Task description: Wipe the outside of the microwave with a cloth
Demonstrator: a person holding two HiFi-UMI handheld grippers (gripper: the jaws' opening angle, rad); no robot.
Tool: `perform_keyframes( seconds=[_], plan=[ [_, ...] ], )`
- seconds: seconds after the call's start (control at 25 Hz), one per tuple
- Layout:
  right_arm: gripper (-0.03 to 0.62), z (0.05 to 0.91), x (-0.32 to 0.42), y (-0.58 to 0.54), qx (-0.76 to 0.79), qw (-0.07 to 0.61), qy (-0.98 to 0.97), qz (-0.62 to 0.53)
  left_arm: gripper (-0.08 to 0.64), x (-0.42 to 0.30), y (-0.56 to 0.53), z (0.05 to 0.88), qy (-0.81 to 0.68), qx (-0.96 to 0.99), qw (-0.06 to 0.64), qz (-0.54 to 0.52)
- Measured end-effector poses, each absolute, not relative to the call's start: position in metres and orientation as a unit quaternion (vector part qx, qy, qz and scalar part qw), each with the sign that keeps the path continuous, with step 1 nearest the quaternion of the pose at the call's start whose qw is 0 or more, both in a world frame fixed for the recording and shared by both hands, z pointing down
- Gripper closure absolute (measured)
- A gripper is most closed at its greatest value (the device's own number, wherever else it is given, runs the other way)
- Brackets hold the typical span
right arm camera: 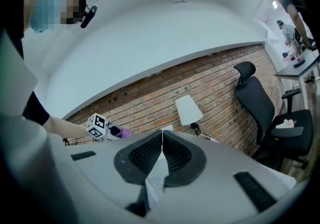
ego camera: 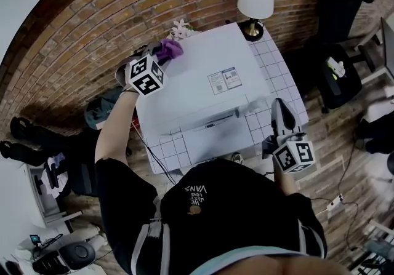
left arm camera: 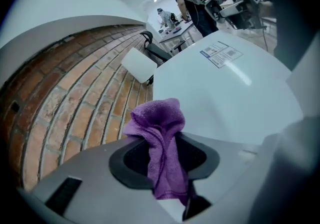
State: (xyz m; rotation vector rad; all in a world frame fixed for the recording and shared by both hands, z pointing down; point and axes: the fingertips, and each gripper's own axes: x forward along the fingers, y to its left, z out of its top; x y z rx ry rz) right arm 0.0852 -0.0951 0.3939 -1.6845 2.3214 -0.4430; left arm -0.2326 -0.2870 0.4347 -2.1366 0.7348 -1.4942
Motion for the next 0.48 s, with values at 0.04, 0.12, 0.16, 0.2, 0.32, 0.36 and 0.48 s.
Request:
perform_keyframes(
  seconds=[0.04, 0.12, 0.16, 0.2, 0.32, 0.36, 0.48],
  plan=[
    [0.589, 0.394, 0.090, -0.094, -0.580, 0.121, 0.791, -0.153, 0.420, -0.220, -0.291, 0.435, 0.257, -0.771, 0.218, -0.540],
    [0.589, 0.397, 0.100, -0.091, -0.586, 0.122, 0.786, -0.153, 0.420, -0.195, -0.297, 0.435, 0.242, -0.775, 0.223, -0.539],
    [0.589, 0.398, 0.105, -0.089, -0.589, 0.122, 0.784, -0.153, 0.420, -0.183, -0.300, 0.435, 0.235, -0.778, 0.224, -0.537],
    [0.589, 0.399, 0.110, -0.087, -0.593, 0.123, 0.781, -0.154, 0.420, -0.171, -0.303, 0.435, 0.228, -0.781, 0.226, -0.536],
    [0.589, 0.399, 0.124, -0.082, -0.606, 0.125, 0.769, -0.158, 0.420, -0.134, -0.311, 0.436, 0.209, -0.783, 0.238, -0.536],
    [0.589, 0.398, 0.128, -0.080, -0.610, 0.126, 0.766, -0.158, 0.420, -0.123, -0.314, 0.436, 0.203, -0.783, 0.243, -0.535],
    [0.589, 0.400, 0.142, -0.073, -0.621, 0.128, 0.758, -0.156, 0.420, -0.089, -0.320, 0.435, 0.188, -0.789, 0.249, -0.530]
  ],
)
